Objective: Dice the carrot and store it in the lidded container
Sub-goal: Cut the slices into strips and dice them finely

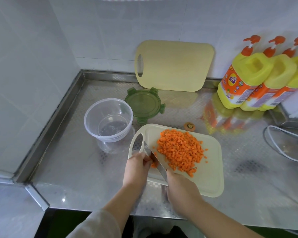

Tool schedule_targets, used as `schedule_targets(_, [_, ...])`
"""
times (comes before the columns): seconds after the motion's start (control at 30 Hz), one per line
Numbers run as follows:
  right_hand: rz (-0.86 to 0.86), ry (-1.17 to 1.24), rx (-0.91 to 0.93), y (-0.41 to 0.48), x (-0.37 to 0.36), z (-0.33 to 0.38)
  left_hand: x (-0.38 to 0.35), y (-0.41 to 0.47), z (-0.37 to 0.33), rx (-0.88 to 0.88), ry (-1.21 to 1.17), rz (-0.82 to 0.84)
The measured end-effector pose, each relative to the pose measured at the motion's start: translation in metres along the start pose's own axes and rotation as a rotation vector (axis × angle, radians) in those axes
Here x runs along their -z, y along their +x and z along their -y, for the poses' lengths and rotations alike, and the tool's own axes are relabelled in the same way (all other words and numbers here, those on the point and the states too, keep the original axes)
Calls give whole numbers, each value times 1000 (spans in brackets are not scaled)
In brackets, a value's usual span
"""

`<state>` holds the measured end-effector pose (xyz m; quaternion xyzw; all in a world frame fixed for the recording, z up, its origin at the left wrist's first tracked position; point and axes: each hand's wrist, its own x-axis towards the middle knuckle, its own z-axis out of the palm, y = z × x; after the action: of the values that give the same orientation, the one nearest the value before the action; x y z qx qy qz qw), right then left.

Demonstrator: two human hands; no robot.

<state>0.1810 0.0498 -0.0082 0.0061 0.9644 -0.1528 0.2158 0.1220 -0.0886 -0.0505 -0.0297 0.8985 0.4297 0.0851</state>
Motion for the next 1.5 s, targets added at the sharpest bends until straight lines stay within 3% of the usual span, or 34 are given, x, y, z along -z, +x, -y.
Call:
schedule_targets(0.2, [-71,163,-39,0,6,-15,1,2,0,1,13,12])
schedule_targets(0.57, [-96,-28,58,-18,11,6,7,0,7,14,-12,-16])
schedule_targets(1.33, [-36,-96,12,-6,-10,12,7,3,4,22,-18,-6])
schedule_targets(1.5, [-19,8,9,-3,-5,-2,9,4,5,33,-29,28])
